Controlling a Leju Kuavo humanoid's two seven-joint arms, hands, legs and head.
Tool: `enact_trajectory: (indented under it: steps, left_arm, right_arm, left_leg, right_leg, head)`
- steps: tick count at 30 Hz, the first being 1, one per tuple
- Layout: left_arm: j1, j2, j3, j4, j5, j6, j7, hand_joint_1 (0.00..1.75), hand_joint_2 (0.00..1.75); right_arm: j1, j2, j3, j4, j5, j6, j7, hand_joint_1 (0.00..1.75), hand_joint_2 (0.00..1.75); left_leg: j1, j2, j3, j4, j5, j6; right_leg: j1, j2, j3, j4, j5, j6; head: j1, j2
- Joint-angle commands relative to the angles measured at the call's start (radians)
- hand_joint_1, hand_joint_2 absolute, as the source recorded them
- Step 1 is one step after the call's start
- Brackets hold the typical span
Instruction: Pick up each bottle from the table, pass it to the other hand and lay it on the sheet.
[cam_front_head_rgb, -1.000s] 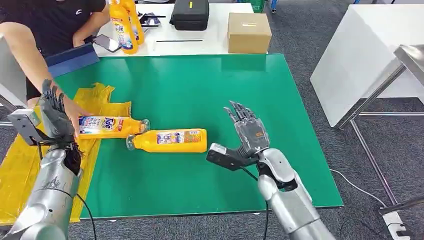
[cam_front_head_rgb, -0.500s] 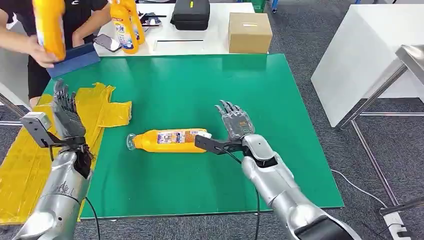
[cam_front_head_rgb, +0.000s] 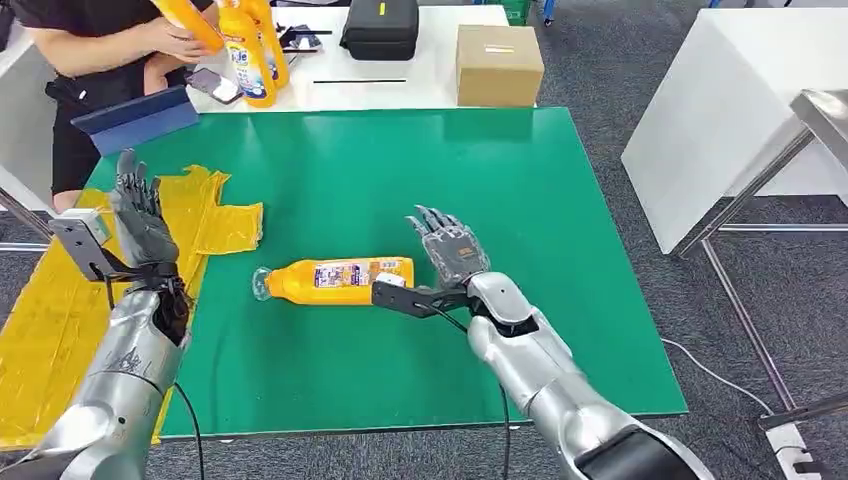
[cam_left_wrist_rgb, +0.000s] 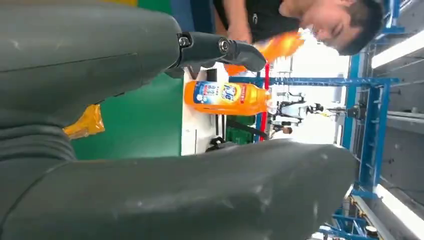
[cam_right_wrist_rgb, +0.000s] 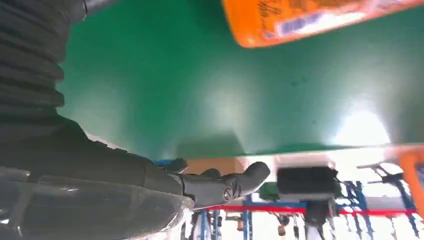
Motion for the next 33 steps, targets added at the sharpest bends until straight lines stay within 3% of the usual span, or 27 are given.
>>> enact_trajectory:
  steps: [1,7,14,33]
  left_arm:
    - [-0.027,0.042,-0.034,0.097,0.008,0.007,-0.051,0.00,0.00]
    - [-0.006,0.058,-0.022,0.075,0.018,0.019,-0.049,0.00,0.00]
    - [-0.003,0.055,-0.019,0.068,0.018,0.020,-0.046,0.00,0.00]
    - [-0.003,0.055,-0.019,0.068,0.018,0.020,-0.046,0.00,0.00]
  right_arm:
    - [0.016,0.028,0.143,-0.160,-0.018,0.031,0.018,0.00,0.00]
    - [-0.043,0.113,0.294,-0.083,-0.029,0.039,0.055,0.00,0.00]
    - [-0.057,0.101,0.313,-0.059,-0.058,0.018,0.049,0.00,0.00]
    - [-0.057,0.101,0.313,-0.059,-0.058,0.018,0.049,0.00,0.00]
  left_leg:
    - [0.000,0.002,0.003,0.000,-0.002,-0.003]
    - [0.000,0.005,0.003,0.000,-0.002,-0.003]
    - [0.001,0.000,0.002,0.000,-0.001,-0.002]
    - [0.000,0.000,0.002,0.000,-0.001,-0.002]
  right_leg:
    - [0.000,0.001,0.003,0.000,-0.001,-0.001]
    - [0.000,0.004,0.001,0.001,-0.001,-0.001]
    - [0.000,0.000,0.001,0.000,-0.001,-0.001]
    - [0.000,0.000,0.002,0.000,-0.001,-0.001]
  head:
    - [0.000,0.000]
    - [0.000,0.000]
    - [0.000,0.000]
    - [0.000,0.000]
